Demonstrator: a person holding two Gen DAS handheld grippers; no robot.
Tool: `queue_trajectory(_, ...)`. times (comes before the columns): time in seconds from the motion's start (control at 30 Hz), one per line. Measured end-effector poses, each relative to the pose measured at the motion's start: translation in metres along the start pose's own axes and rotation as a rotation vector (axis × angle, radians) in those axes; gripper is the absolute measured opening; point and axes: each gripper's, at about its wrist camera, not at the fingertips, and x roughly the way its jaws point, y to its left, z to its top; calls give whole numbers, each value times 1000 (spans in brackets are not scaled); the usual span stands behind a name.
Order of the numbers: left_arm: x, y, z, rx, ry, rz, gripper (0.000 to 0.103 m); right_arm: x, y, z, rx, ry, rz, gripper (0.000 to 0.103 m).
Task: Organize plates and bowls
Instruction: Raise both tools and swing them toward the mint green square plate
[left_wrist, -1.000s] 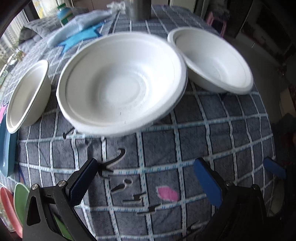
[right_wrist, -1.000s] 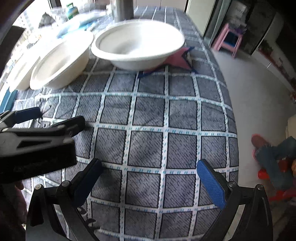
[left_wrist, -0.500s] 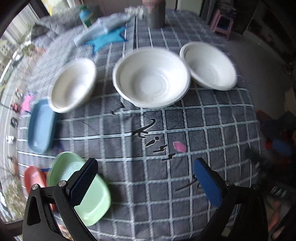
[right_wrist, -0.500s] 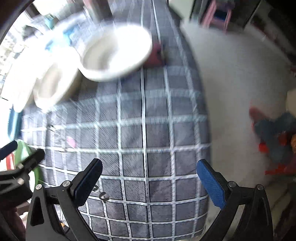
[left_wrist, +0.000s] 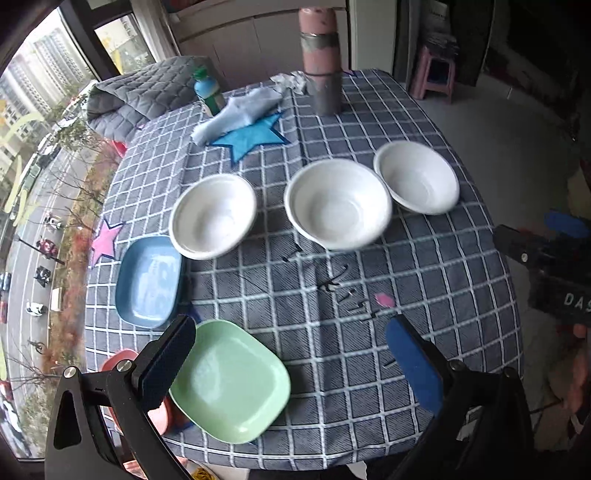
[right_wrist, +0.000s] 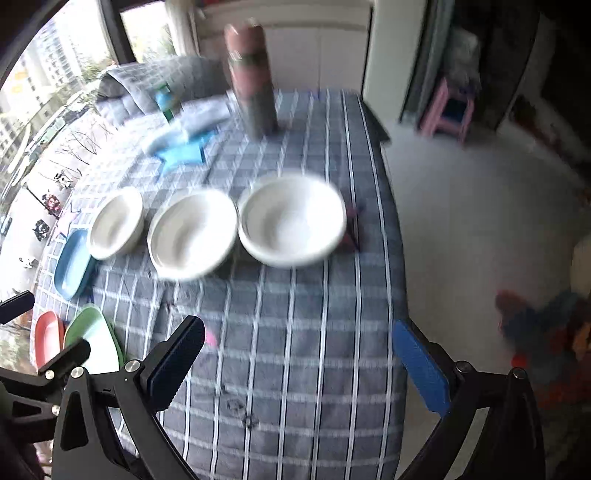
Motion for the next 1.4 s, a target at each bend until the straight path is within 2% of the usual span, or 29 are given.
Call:
queue_trajectory(0.07,5,7,6,5,16,7,103,10,11,4,-27,52,-18,102)
queue_trajectory(0.13,11,10,9,28,56,25,103,30,22,4,-48,165,-49,102)
queue_trajectory(0.2,14,16,13,26,73,18,103,35,26,0,-49,214,-43,102)
queue_trajectory(0.37,22,35,20,17,90,13,103,30,36,-8,-73,225,-31,102)
queue_trajectory(0.57,31,57,18,-5,126,-31,103,31,48,0,-72,262,-47,102)
queue_trajectory(0.67,25,70,20,-31,91,-40,103,14,52,11,-57,185,-54,102)
queue_trajectory(0.73,16,78,22,-57,47,-60,103,-11,53,22,-26,51,-52,102)
queue_trajectory(0.8,11,88,22,-86,14,-77,103,-38,60,28,-35,-143,-120,102)
queue_trajectory(0.83,14,91,21,-95,22,-91,103,-43,64,27,-47,-192,-159,102)
queue_trajectory(0.87,17,92,22,-99,37,-105,103,-40,69,24,-64,-199,-206,102)
queue_trajectory(0.9,22,93,20,-98,60,-128,103,-25,75,21,-96,-116,-231,102)
queue_trajectory(0.97,29,90,16,-71,100,-130,103,3,84,14,-152,69,-203,102)
queue_trajectory(1.03,31,83,13,-20,133,-103,103,16,89,5,-170,150,-190,102)
queue_trajectory(1.13,23,82,9,1,101,-98,103,4,89,12,-139,129,-139,102)
queue_trajectory(1.2,19,85,8,-7,83,-89,103,-19,89,28,-96,45,-108,102)
queue_trajectory(1.3,22,95,2,-46,101,-100,103,-39,92,40,-57,-64,-82,102)
queue_trajectory(1.33,24,96,0,-57,108,-106,103,-35,91,40,-44,-44,-58,102)
queue_trajectory(1.4,28,100,-5,-81,129,-115,103,-8,94,38,-26,111,-5,102)
